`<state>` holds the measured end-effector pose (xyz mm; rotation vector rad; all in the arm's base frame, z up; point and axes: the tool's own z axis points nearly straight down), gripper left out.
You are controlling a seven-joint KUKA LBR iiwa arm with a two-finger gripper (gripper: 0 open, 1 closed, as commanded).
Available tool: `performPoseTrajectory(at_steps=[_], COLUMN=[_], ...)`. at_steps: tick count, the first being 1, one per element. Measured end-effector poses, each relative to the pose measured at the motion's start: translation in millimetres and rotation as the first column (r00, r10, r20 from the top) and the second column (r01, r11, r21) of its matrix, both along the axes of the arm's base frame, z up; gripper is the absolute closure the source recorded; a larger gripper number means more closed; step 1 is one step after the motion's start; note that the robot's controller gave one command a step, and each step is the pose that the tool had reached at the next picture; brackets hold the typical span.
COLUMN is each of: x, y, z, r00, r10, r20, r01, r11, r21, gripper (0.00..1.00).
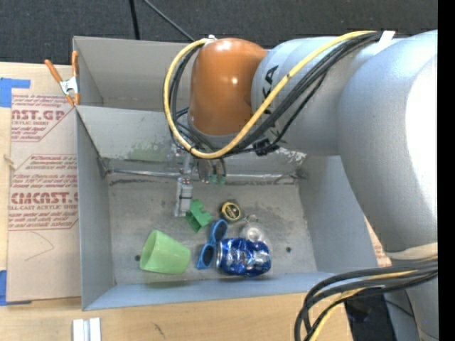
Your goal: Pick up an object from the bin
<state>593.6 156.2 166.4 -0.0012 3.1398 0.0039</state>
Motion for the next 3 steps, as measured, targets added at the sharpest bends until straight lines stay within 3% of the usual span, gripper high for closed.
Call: performPoseTrajectory(at_steps=[1, 2, 3], x=[-61.8, -112.8, -108.9], y=[7.4, 76.9, 75.9], z=[-92.1, -76.8, -74.4], r00=[0.986, 0.933, 0.935], r10=[0.165, 0.36, 0.354], r20=[0.002, 0.005, 0.016], r01=[-0.165, -0.36, -0.354], r11=[0.986, 0.933, 0.935], r21=[-0.004, -0.003, -0.003], gripper=[0.0, 0.0, 1.0])
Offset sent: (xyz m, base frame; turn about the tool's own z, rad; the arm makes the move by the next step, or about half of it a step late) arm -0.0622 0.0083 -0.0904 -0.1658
